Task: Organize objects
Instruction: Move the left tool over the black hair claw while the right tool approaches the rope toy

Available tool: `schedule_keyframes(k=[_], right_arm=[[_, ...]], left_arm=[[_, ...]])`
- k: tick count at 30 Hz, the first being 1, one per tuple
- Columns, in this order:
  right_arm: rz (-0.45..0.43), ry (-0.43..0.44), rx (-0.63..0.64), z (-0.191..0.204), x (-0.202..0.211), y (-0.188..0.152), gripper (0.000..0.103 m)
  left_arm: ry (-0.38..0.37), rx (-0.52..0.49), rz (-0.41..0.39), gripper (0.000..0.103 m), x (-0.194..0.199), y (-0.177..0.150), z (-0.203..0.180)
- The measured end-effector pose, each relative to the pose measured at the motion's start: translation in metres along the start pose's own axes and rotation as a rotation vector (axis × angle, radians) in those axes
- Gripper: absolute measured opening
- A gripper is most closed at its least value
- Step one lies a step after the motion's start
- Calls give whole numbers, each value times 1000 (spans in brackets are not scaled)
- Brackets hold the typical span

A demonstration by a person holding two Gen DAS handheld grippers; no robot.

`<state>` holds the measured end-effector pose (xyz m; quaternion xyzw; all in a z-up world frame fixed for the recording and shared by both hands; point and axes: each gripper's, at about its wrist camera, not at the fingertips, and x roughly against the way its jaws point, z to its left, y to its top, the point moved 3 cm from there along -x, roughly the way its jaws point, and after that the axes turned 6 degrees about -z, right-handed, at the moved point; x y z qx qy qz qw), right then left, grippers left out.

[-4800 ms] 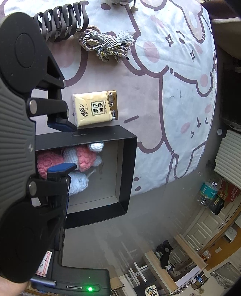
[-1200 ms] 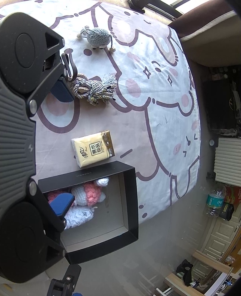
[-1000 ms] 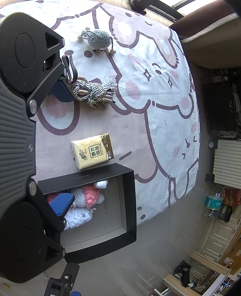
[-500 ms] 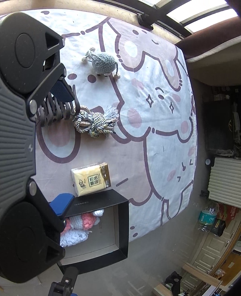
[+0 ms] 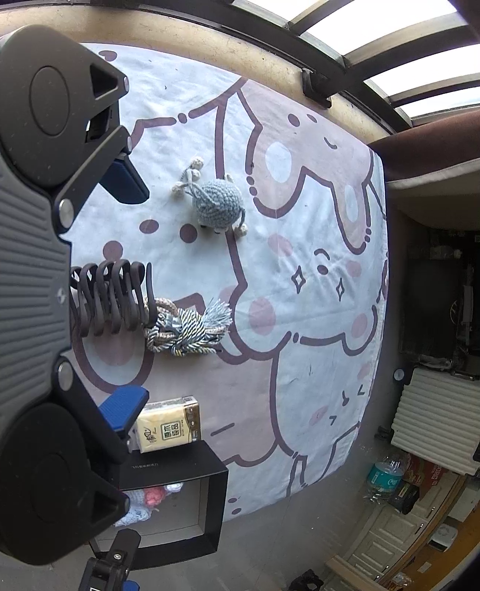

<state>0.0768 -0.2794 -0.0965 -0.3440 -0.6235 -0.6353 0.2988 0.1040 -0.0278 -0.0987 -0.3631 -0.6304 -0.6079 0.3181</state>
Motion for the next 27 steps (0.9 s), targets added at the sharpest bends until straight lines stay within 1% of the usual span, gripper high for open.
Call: schedule_keyframes(k=[14, 20, 27], right_arm=[[-7, 68, 57, 63, -6, 6, 101], [-15, 93, 64, 81, -7, 9, 101], [-29, 118, 69, 95, -8, 11, 101]], left_arm=[[35, 30, -8, 103, 6, 1, 47], [50, 35, -3, 103, 6, 0, 62], [50, 48, 1, 103, 5, 0, 68]])
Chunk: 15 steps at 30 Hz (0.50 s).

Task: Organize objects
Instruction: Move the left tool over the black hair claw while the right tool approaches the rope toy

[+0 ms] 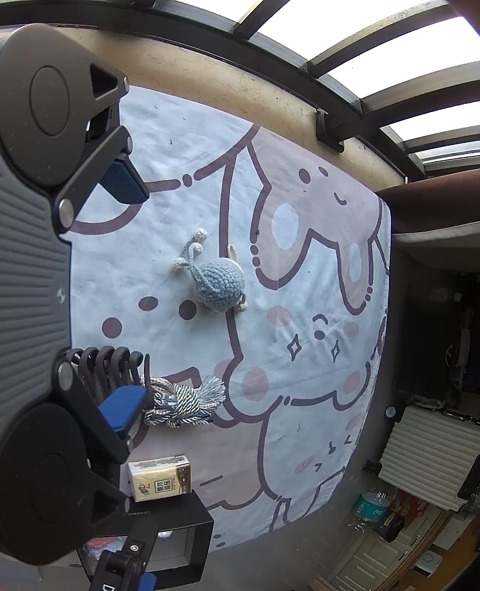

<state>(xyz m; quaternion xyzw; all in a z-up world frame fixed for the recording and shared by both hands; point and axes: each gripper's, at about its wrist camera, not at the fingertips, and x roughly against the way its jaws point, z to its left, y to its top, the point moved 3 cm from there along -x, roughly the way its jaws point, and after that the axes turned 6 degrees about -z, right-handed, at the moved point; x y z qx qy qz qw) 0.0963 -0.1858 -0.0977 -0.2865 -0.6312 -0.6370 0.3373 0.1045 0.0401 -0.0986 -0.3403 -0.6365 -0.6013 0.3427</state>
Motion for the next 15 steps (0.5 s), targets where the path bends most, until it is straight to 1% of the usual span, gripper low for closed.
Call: schedule_keyframes(k=[9, 15], right_arm=[[-81, 8, 0, 6, 8, 12, 101], [-102, -24, 22, 13, 9, 19, 99]], left_arm=[[-13, -31, -3, 103, 0, -2, -10], [-27, -61, 44, 103, -13, -15, -26]])
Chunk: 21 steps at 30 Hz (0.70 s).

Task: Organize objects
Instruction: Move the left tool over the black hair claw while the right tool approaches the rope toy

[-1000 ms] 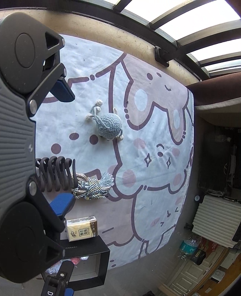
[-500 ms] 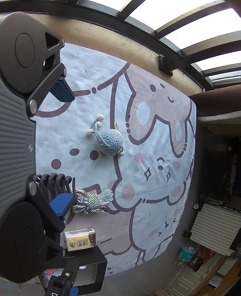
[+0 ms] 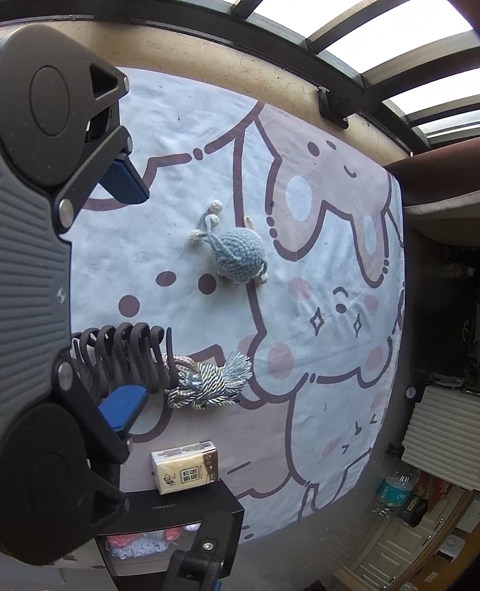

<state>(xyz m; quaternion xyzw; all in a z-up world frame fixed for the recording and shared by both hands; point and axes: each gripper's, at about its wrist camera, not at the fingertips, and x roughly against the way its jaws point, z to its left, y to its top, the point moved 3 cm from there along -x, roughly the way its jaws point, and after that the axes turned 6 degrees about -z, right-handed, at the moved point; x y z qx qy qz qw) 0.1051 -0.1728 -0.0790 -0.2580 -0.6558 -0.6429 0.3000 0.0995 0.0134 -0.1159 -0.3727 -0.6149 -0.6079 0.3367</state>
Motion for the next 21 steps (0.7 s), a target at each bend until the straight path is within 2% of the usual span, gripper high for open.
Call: schedule_keyframes(k=[6, 10, 14, 21], right_arm=[[12, 14, 39, 9, -6, 1, 97], [40, 55, -20, 7, -12, 5, 94], [40, 55, -40, 8, -17, 9, 93], [44, 37, 3, 20, -30, 11, 93]], left_arm=[[-8, -16, 18, 103, -9, -4, -11], [-13, -29, 38, 103, -18, -9, -17], [-17, -37, 26, 103, -24, -12, -23], [-54, -73, 40, 103, -34, -22, -42]])
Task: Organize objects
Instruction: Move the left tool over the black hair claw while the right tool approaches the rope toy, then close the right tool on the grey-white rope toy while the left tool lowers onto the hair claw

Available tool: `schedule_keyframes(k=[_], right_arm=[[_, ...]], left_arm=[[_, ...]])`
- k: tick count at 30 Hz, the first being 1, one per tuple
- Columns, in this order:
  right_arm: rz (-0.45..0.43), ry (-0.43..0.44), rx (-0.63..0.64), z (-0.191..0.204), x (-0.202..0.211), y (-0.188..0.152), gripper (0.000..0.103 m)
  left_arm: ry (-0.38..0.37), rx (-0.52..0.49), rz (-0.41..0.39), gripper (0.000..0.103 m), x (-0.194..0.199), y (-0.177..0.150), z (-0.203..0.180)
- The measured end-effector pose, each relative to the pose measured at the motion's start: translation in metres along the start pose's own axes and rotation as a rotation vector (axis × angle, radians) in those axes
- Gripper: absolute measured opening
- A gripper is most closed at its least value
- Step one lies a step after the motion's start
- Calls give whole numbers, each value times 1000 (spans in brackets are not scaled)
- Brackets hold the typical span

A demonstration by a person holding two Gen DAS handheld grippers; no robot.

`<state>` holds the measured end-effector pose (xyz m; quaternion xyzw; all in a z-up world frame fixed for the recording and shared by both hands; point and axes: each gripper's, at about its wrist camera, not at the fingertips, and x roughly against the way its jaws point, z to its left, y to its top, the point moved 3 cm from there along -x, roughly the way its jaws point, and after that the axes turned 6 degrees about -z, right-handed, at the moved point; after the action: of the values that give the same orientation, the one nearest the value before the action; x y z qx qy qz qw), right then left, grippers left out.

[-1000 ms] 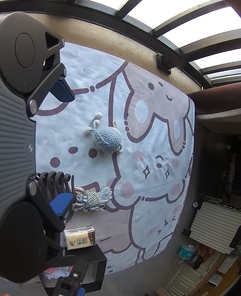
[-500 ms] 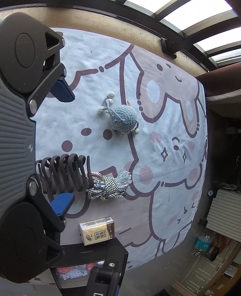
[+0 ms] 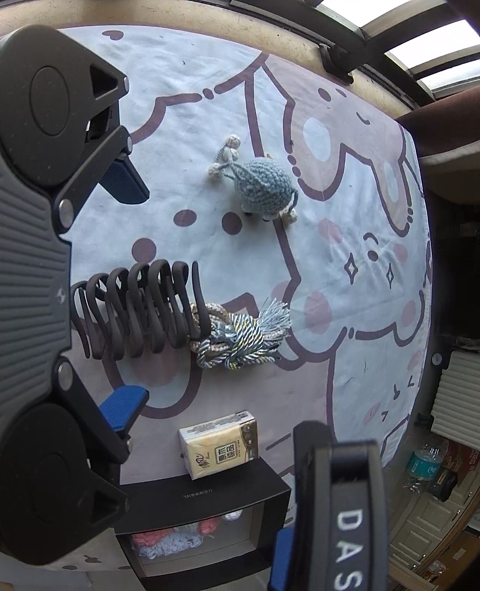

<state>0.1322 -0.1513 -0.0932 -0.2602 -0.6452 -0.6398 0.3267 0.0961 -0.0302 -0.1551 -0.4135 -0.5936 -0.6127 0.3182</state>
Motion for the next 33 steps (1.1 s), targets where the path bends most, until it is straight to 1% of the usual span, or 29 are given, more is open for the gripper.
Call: schedule_keyframes(k=[3, 6, 9, 13, 17, 21, 25, 29, 33], right_arm=[[-20, -7, 26, 6, -4, 0, 93], [-71, -13, 68, 13, -5, 0, 96], [-80, -21, 75, 17, -8, 3, 97], [-66, -20, 27, 17, -16, 5, 98], [-45, -19, 24, 23, -26, 2, 98], [-19, 29, 13, 30, -35, 0, 98], [17, 73, -15, 36, -46, -4, 98], [46, 67, -7, 41, -55, -9, 98], [75, 72, -3, 45, -63, -15, 98]], left_arm=[[9, -16, 6, 103, -4, -2, -5], [13, -10, 20, 103, -10, -4, -7], [14, -14, 27, 103, -14, -6, -9], [37, -30, 37, 103, -21, -10, -5], [58, -24, 44, 103, -28, -12, 4], [25, 30, 48, 103, -29, -12, 15], [15, 47, 25, 103, -24, -10, 24], [0, 82, 7, 103, -18, -8, 37], [-7, 89, -9, 103, -11, -10, 52]])
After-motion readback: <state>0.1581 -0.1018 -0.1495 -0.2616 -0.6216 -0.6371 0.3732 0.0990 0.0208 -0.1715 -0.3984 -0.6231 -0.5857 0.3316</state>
